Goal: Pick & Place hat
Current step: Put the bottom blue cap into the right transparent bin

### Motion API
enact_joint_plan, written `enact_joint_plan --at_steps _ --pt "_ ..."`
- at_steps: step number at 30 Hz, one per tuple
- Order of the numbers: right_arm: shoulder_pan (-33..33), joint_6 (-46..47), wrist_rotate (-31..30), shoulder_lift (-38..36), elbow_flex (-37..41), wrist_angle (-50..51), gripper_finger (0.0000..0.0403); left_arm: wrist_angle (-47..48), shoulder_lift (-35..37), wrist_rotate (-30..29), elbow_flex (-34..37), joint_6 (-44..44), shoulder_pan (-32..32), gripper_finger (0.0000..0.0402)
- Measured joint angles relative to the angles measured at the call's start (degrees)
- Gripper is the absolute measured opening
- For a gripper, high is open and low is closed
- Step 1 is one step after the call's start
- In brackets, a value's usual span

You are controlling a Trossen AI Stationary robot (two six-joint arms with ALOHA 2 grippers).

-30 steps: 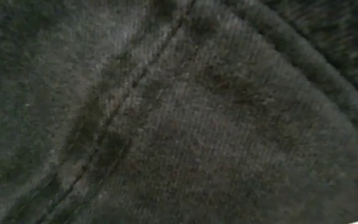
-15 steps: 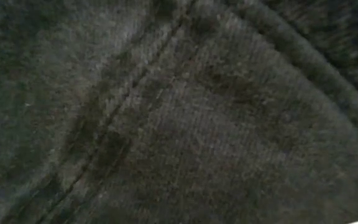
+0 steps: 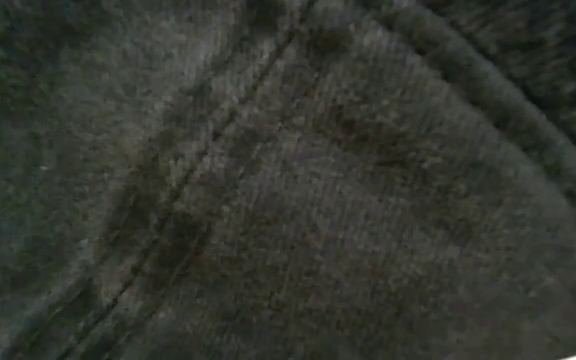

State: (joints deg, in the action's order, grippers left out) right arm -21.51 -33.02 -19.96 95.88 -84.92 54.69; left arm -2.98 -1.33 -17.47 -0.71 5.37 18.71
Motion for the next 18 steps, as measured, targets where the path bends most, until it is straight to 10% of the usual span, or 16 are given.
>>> enact_joint_plan --at_steps 9,18 --pt "-0.3 -1.3 0.1 0.0 3.7 -2.1 0.0018 0.0 0.0 0.0 0.0 0.0 0.0 0.0000" --pt "-1.3 -2.1 0.9 0.0 6.8 -5.0 0.0009 0.0 0.0 0.0 0.0 0.0 0.0 0.0000"
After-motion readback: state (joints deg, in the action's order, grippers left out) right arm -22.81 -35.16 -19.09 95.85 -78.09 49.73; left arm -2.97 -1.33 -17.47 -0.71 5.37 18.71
